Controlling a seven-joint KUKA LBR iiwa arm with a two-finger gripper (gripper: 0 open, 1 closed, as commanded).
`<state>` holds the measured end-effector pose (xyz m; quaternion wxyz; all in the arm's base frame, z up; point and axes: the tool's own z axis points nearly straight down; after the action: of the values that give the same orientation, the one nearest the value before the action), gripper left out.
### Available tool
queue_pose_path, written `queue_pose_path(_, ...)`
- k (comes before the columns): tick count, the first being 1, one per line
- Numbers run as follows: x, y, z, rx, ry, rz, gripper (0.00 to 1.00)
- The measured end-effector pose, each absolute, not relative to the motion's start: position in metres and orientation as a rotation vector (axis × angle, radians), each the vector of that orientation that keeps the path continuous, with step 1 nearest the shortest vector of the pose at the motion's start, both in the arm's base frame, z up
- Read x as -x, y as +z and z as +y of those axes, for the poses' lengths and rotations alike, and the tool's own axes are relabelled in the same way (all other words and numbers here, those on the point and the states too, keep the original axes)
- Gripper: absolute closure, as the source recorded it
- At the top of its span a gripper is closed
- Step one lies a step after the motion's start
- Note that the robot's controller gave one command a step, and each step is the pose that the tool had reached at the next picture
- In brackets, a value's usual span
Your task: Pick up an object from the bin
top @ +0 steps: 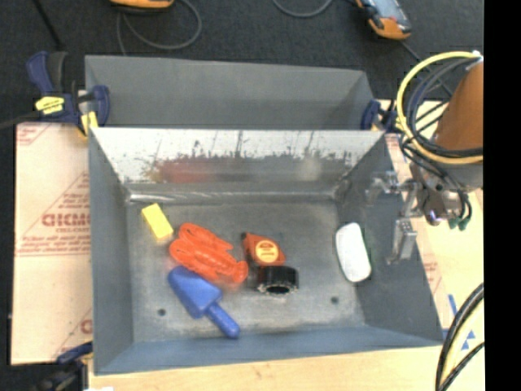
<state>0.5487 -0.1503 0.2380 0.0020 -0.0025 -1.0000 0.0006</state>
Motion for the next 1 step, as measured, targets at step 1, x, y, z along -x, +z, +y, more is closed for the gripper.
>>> queue_pose_path(1,-0.5503,0.2428,-0.1496,0.001,0.005,-3.146,0.0)
